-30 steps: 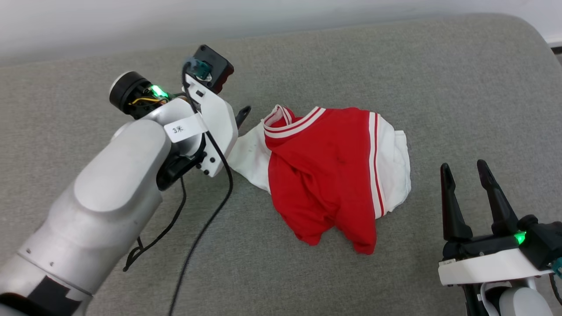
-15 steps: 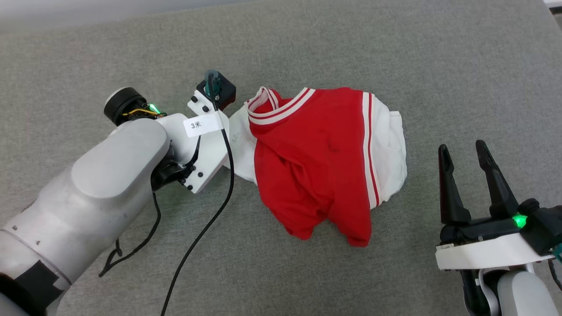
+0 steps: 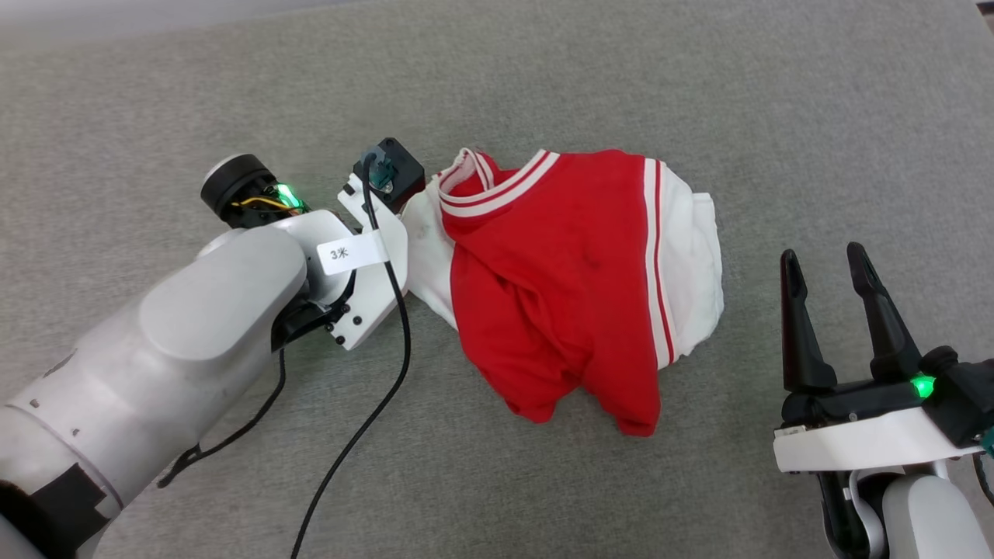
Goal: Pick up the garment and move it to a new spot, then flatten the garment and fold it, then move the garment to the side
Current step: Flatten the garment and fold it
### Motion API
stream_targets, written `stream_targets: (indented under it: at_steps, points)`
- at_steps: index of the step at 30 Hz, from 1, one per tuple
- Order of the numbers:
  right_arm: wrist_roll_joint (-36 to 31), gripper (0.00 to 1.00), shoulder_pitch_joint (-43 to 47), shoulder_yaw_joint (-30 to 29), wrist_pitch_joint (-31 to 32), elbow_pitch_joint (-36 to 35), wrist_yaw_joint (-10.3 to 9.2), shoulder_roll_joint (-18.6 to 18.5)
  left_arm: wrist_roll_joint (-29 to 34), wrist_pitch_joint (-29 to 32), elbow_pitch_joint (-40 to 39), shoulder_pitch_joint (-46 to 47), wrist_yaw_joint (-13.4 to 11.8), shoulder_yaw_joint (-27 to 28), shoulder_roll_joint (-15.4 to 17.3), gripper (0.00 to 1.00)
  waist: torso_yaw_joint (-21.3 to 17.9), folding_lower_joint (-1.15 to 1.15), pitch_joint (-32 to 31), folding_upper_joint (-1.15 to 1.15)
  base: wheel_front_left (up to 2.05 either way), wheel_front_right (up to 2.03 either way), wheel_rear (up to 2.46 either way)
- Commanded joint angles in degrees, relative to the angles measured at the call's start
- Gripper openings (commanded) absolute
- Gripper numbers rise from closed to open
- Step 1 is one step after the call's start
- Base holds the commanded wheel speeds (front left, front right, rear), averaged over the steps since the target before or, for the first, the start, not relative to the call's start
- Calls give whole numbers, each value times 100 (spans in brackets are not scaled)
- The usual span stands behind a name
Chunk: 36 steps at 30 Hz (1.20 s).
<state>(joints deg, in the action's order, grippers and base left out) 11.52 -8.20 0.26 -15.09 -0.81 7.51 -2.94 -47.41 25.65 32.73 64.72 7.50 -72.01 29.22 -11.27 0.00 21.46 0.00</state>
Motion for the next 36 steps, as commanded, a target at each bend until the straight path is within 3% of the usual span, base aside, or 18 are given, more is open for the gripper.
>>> stream_targets:
  at_steps: [1, 8, 19, 25, 31, 36]
  points:
    - [-61, 100, 58, -29, -12, 12, -4, 9, 70, -326, -17, -90, -17, 35, 61, 0, 117, 0, -125, 0, 0, 0, 0]
    - [-229, 100, 231, -73, -12, 26, -4, 9, -28, -1342, -448, -359, -323, 438, 384, 0, 509, 0, -473, 0, 0, 0, 0]
    - [-314, 100, 444, -138, -11, 54, -4, 9, -730, -1787, -1432, -1606, -1235, 951, 1624, 0, 886, 0, -821, 0, 0, 0, 0]
    - [-346, 100, 498, -140, -11, 78, -4, 9, -1091, -1962, -1630, -2263, -1620, 1101, 2085, 0, 931, 0, -890, 0, 0, 0, 0]
    - [-394, 100, 558, -149, -11, 107, -4, 9, -1505, -2158, -1621, -2944, -1924, 1202, 2309, 0, 950, 0, -932, 0, 0, 0, 0]
    - [-407, 100, 573, -164, -11, 127, -4, 9, -1776, -2190, -1385, -3382, -1955, 1148, 2239, 0, 928, 0, -965, 0, 0, 0, 0]
